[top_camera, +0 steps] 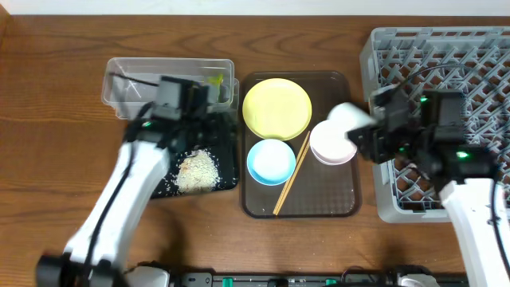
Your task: Sort waste into correct bins and load items into the dishwasher rack
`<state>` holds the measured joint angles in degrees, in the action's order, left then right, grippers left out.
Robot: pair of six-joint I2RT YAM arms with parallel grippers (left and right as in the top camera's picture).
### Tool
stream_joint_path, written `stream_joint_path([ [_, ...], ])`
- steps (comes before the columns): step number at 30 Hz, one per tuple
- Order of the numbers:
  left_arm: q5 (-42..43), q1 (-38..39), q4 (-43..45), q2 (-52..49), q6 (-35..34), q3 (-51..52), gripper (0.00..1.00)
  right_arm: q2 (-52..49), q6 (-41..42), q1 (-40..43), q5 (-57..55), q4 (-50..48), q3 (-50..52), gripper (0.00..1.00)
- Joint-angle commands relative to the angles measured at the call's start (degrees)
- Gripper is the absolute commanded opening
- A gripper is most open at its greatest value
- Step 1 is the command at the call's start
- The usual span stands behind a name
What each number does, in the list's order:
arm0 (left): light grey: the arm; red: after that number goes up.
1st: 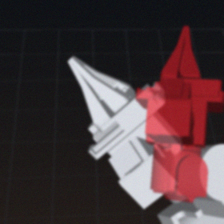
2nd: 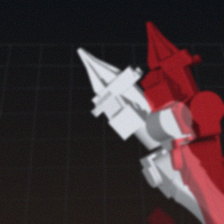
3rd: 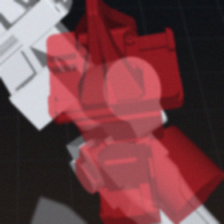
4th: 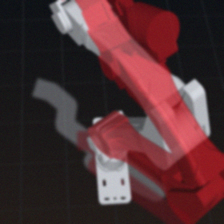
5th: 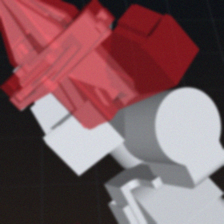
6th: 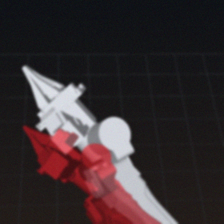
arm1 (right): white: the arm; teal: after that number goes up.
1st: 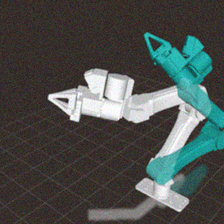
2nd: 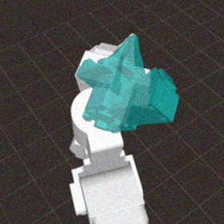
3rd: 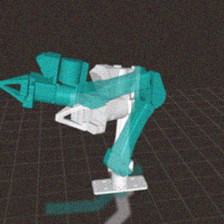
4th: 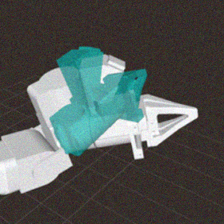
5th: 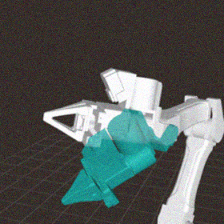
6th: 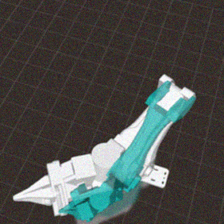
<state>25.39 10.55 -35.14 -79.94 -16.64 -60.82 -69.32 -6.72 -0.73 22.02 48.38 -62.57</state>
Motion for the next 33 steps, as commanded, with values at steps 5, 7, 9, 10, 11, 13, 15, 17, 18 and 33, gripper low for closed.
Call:
stream_joint_path([
  [5, -14.3, -1.4, -4.3, 8.4, 2.1, -0.4, 0.67, 1.0, 10.2, 7.5, -27.8, 11.1, -7.3, 0.01],
  [7, -14.3, -1.4, -4.5, 8.8, 2.0, -0.4, 0.68, 0.9, 12.0, 10.5, -29.4, 13.2, -7.9, 0.01],
  [9, -14.3, -1.4, -4.5, 8.8, 2.0, -0.4, 0.68, 0.8, 12.9, 13.4, -31.1, 14.6, -7.9, 0.01],
  [10, -14.3, -1.4, -4.5, 8.7, 2.0, -0.4, 0.68, 0.4, 13.5, 15.2, -32.0, 15.1, -7.9, 0.01],
  [11, -14.3, -1.4, -4.5, 8.7, 2.0, -0.4, 0.68, 0.1, 13.6, 16.6, -32.3, 15.4, -7.9, 0.01],
  [13, -14.3, -1.4, -4.7, 8.7, 2.0, -0.4, 0.68, -1.2, 13.6, 19.7, -32.3, 15.8, -7.9, 0.02],
  [15, -14.3, -1.4, -5.1, 8.7, 2.0, -0.4, 0.68, -2.8, 13.6, 22.3, -32.3, 16.6, -7.9, 0.02],
  [17, -14.3, -1.4, -5.2, 8.7, 2.0, -0.4, 0.68, -4.3, 13.6, 24.4, -32.3, 17.0, -7.9, 0.02],
  [18, -14.3, -1.4, -5.1, 8.7, 2.0, -0.4, 0.68, -5.1, 13.6, 25.2, -32.0, 17.0, -7.9, 0.02],
  [33, -14.3, -1.4, -5.2, 8.7, 2.0, -0.4, 0.68, -19.9, 14.0, 27.8, -26.2, 14.6, -7.9, 0.16],
])
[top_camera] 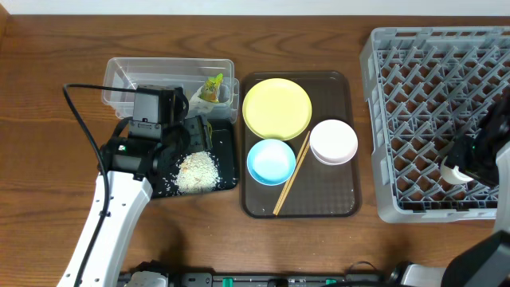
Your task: Sort waste into correct bins and load items into the dishwasher rack
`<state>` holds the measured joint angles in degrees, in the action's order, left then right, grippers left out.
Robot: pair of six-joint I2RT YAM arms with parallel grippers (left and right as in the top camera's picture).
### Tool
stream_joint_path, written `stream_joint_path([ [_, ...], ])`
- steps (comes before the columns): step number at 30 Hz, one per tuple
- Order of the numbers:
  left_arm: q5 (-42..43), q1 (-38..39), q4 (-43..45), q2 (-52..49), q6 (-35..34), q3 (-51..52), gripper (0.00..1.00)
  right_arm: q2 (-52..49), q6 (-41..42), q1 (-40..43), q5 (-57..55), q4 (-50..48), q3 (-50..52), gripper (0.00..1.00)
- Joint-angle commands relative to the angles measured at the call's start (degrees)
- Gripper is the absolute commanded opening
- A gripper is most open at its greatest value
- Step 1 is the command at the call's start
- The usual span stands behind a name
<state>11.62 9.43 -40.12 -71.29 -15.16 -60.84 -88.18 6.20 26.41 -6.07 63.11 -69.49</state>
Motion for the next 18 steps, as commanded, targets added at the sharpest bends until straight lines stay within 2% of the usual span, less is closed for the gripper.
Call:
stream_joint_path([
  [1, -0.5, -0.3, -0.3, 0.1, 0.5, -0.3, 0.68, -1.2, 1.0, 0.6, 2.4, -0.1, -1.0, 0.24],
  [3, -0.5, -0.3, -0.4, 0.1, 0.5, -0.3, 0.68, -1.3, 1.0, 0.6, 4.2, 0.0, -1.0, 0.61],
  [5, -0.5, -0.3, -0.4, 0.1, 0.5, -0.3, 0.68, -1.1, 1.0, 0.6, 6.9, 0.0, -1.0, 0.83],
  [6, -0.5, -0.3, -0.4, 0.1, 0.5, -0.3, 0.68, -0.9, 1.0, 0.6, 8.6, 0.0, -1.0, 0.89],
  [9, -0.5, -0.3, -0.4, 0.1, 0.5, -0.3, 0.68, 0.0, 0.4, 0.6, 12.2, 0.1, -1.8, 0.94],
  [12, -0.5, -0.3, -0.8, 0.1, 0.5, -0.3, 0.68, 1.6, 0.4, 0.5, 14.7, 0.0, -4.0, 0.8],
  [18, -0.5, -0.3, -1.0, 0.0, 0.5, -0.3, 0.68, 6.6, -0.5, -3.8, 19.4, -3.9, -6.7, 0.8],
])
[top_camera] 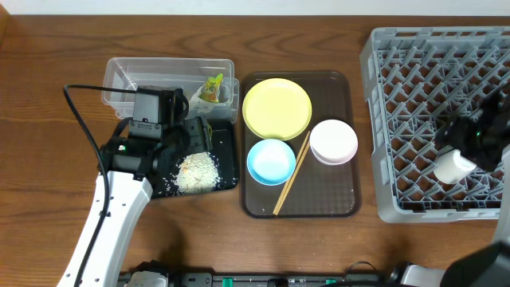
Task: Sort waste into correct bins and load items into the dishwasher rack
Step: 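Reach the right gripper to the pink bowl and grasp its rim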
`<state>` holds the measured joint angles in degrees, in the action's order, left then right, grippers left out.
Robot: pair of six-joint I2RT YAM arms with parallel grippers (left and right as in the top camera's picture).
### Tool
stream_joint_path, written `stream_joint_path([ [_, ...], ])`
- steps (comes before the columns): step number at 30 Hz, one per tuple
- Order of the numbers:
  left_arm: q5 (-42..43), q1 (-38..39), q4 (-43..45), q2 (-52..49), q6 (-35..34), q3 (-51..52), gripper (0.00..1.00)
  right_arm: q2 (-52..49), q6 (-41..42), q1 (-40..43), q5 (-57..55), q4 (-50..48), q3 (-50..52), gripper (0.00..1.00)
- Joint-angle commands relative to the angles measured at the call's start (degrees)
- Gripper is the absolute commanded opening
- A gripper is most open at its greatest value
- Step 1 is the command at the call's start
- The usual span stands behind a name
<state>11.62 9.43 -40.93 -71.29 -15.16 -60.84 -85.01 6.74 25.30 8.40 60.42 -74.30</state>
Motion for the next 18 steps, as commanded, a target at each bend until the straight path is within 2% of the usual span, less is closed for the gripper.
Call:
stream_joint_path([
  [1, -0.5, -0.3, -0.2, -0.1, 0.5, -0.3, 0.69, 4.2, -2.4, -4.3, 6.7, -2.2, -1.9, 0.79],
  [5, -0.5, -0.3, -0.2, -0.2, 0.5, -0.3, 0.69, 4.8, -5.2, -12.0, 11.4, -4.5, -1.9, 0.74],
  [8, -0.5, -0.3, -0.3, -0.2, 0.5, -0.1, 0.68, 3.5, -5.9, -18.9, 10.8, -5.5, -1.6, 0.71],
  [11, -0.5, -0.3, -0.5, -0.2, 0.5, 0.0, 0.69, 0.6, -5.9, -25.7, 5.1, -6.3, -1.6, 0.63],
  [18, -0.5, -0.3, -1.0, -0.2, 0.5, 0.1, 0.69, -9.1, -0.7, -34.6, -3.9, -7.4, -1.6, 0.55],
])
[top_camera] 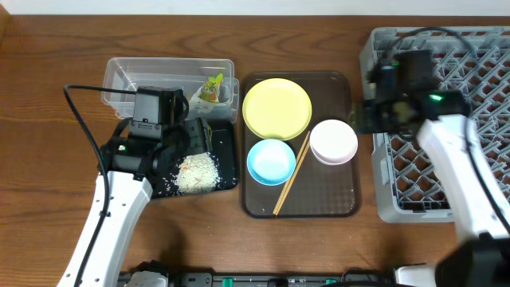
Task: Sort waste into correct bins and load items into the dishwasher rack
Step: 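Reach the right gripper to the pink bowl and grasp its rim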
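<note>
The brown tray [339, 199] carries a yellow plate [276, 108], a blue bowl [271, 161], a white bowl [333, 142] and wooden chopsticks [292, 175]. My right gripper [361, 121] hangs at the left edge of the grey dishwasher rack [478, 48], just right of the white bowl, open and holding nothing. No white cup shows in the rack; my right arm covers part of it. My left gripper [198, 134] is open over the black tray [227, 159] of spilled rice [197, 171]. Green-yellow waste [212, 88] lies in the clear bin [159, 72].
The rack fills the right side of the table. The clear bin and the black tray sit side by side left of the brown tray. A black cable [76, 112] loops out from my left arm.
My right arm has moved from the rack's right side, where a white cup stood below it, to the rack's left edge beside the white bowl. The left arm has not moved.
First my right gripper held a white cup beside the white bowl while my left gripper was at the clear bin. Then the cup was at the rack's right side and green-yellow waste lay in the bin. Now the right gripper is back at the brown tray without it.
</note>
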`<state>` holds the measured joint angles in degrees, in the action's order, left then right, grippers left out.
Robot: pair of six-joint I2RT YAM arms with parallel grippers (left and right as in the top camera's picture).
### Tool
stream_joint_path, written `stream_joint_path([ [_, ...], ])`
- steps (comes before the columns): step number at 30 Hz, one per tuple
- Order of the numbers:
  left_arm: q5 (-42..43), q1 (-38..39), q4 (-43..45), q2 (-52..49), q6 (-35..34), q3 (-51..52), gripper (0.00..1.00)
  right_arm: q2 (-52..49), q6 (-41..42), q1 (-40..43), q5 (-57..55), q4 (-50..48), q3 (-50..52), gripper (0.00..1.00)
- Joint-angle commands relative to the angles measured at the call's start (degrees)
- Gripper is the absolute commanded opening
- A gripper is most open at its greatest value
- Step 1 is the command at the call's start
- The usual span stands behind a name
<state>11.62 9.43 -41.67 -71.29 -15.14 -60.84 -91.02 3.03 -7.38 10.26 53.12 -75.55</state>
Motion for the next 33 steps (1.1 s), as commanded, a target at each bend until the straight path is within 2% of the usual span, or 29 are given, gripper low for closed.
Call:
stream_joint_path([
  [1, -0.5, -0.3, -0.3, -0.2, 0.5, 0.1, 0.69, -4.7, 4.2, -2.4, -7.1, -0.2, -0.4, 0.52],
  [3, -0.5, -0.3, -0.5, -0.2, 0.5, 0.2, 0.69, -7.3, 5.9, -3.1, -8.7, -0.3, -0.4, 0.5],
  [6, -0.5, -0.3, -0.7, -0.2, 0.5, 0.4, 0.69, -11.5, 6.8, -3.3, -8.9, -0.6, -0.4, 0.36],
  [9, -0.5, -0.3, -0.8, -0.2, 0.5, 0.4, 0.69, -15.4, 8.3, -3.3, -8.9, -0.7, -0.4, 0.31],
  [10, -0.5, -0.3, -0.8, -0.2, 0.5, 0.4, 0.69, -16.7, 8.4, -3.3, -8.9, -0.9, -0.4, 0.25],
  [14, -0.5, -0.3, -0.8, -0.2, 0.5, 0.4, 0.69, -18.8, 8.3, -3.3, -9.0, -1.1, -0.4, 0.15],
  [17, -0.5, -0.3, -0.8, -0.2, 0.5, 0.4, 0.69, -18.5, 8.3, -3.3, -9.0, -1.3, -0.4, 0.02],
  [22, -0.5, -0.3, -0.8, -0.2, 0.5, 0.4, 0.69, -16.5, 8.3, -3.1, -8.9, -1.0, -0.5, 0.06],
  [26, -0.5, -0.3, -0.8, -0.2, 0.5, 0.4, 0.69, -12.3, 8.1, -3.1, -9.6, -1.2, -0.5, 0.24],
  [33, -0.5, -0.3, -0.8, -0.2, 0.5, 0.4, 0.69, -8.4, 8.1, -3.1, -16.5, -1.7, -0.5, 0.25],
])
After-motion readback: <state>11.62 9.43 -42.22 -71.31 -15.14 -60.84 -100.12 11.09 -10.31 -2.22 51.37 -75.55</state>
